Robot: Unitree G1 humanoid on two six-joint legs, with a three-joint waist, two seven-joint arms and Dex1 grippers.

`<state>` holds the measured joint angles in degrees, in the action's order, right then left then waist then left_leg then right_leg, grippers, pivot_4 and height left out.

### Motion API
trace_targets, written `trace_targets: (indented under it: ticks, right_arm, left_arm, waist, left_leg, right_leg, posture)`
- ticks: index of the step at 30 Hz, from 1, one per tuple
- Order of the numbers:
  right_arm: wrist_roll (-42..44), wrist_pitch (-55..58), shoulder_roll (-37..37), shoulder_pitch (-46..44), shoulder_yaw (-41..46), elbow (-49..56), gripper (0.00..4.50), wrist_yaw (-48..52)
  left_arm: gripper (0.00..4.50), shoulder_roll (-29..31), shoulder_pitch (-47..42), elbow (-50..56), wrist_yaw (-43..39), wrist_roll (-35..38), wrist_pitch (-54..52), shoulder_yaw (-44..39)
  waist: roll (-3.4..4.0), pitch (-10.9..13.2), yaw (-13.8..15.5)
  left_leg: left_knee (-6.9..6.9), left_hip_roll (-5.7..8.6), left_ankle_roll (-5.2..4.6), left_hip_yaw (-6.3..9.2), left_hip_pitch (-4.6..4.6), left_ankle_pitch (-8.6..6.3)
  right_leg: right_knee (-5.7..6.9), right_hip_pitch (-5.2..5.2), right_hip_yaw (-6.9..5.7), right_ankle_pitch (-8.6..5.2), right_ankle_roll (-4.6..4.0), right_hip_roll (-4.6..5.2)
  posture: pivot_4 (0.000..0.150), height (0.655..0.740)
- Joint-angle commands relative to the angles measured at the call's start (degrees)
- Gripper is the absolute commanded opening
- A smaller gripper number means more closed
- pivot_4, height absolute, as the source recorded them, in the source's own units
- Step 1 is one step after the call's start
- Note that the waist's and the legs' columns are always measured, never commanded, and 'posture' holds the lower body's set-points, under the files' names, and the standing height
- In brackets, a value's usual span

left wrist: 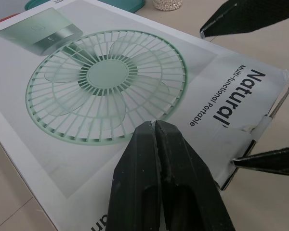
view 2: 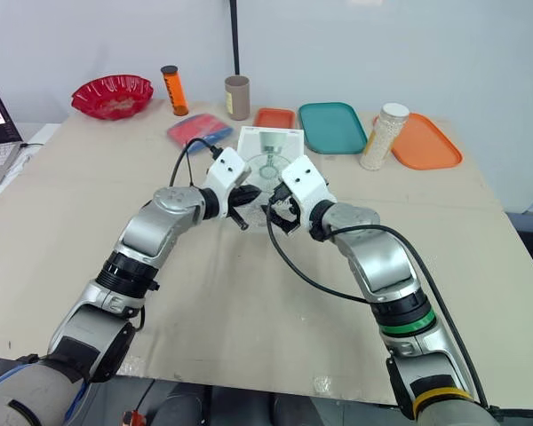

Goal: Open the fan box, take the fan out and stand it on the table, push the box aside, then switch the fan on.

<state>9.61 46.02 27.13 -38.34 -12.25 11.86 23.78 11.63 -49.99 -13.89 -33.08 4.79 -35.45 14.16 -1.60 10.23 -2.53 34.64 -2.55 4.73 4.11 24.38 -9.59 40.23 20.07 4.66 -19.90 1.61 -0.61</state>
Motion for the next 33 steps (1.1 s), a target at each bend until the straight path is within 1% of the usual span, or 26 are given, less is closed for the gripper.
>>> trace_targets:
  ticks: [1,6,8,13,22,33]
  right_arm:
    - [-1.31,-1.37,-0.36,-1.90,1.94,-1.01,4.50,-0.26]
    - [-0.75,-0.66,-0.39,-2.21,3.12,-0.57,4.50,0.42]
    - [0.60,0.58,-0.58,-2.07,4.44,0.83,4.50,0.99]
    - [2.31,3.65,-0.40,0.08,4.30,5.54,4.50,2.85]
    - [-0.40,1.41,-0.56,0.83,1.45,2.47,4.50,2.84]
    - [-1.99,-0.13,-1.80,-0.24,2.14,-0.95,4.50,2.00]
  left_arm:
    - [0.17,-0.59,1.72,0.44,-0.73,-0.48,-1.42,1.41]
    - [0.17,-0.43,2.08,1.00,-0.59,-0.58,-1.67,1.16]
    - [0.17,-0.36,2.16,1.17,-0.48,-0.53,-1.91,0.86]
    - [0.17,-0.37,2.50,1.35,-0.50,-0.70,-1.97,0.96]
    - [0.17,-0.33,2.32,0.97,-0.16,-1.01,-2.29,0.61]
    - [0.17,-0.33,2.66,1.54,-0.09,-0.98,-2.57,0.66]
  waist:
    - [0.00,0.00,0.00]
    - [0.00,0.00,-0.01]
    - [0.00,0.00,-0.01]
    - [0.00,0.00,-0.03]
    - [0.00,0.00,-0.05]
    - [0.00,0.00,-0.05]
  left_leg:
    - [-0.01,0.00,0.00,0.00,0.00,0.00]
    - [-0.01,0.00,0.00,0.00,0.00,0.00]
    - [-0.01,0.00,0.00,0.00,0.00,0.00]
    - [-0.05,-0.01,0.00,0.00,0.00,0.00]
    - [-0.05,0.00,0.00,-0.01,0.00,0.00]
    - [-0.05,-0.01,0.00,-0.01,-0.01,0.00]
  right_leg:
    - [-0.01,0.00,0.00,0.00,0.00,0.00]
    - [-0.01,0.00,0.00,0.00,0.00,0.00]
    - [-0.01,0.00,0.00,0.00,0.00,0.00]
    - [-0.02,0.01,0.00,0.00,0.00,-0.01]
    - [-0.03,0.01,0.01,0.00,0.00,0.00]
    - [-0.03,0.01,0.01,0.00,0.00,-0.01]
  posture:
    - [0.150,0.7400]
    - [0.150,0.7400]
    - [0.150,0.7400]
    - [0.150,0.7400]
    - [0.150,0.7400]
    - [0.150,0.7400]
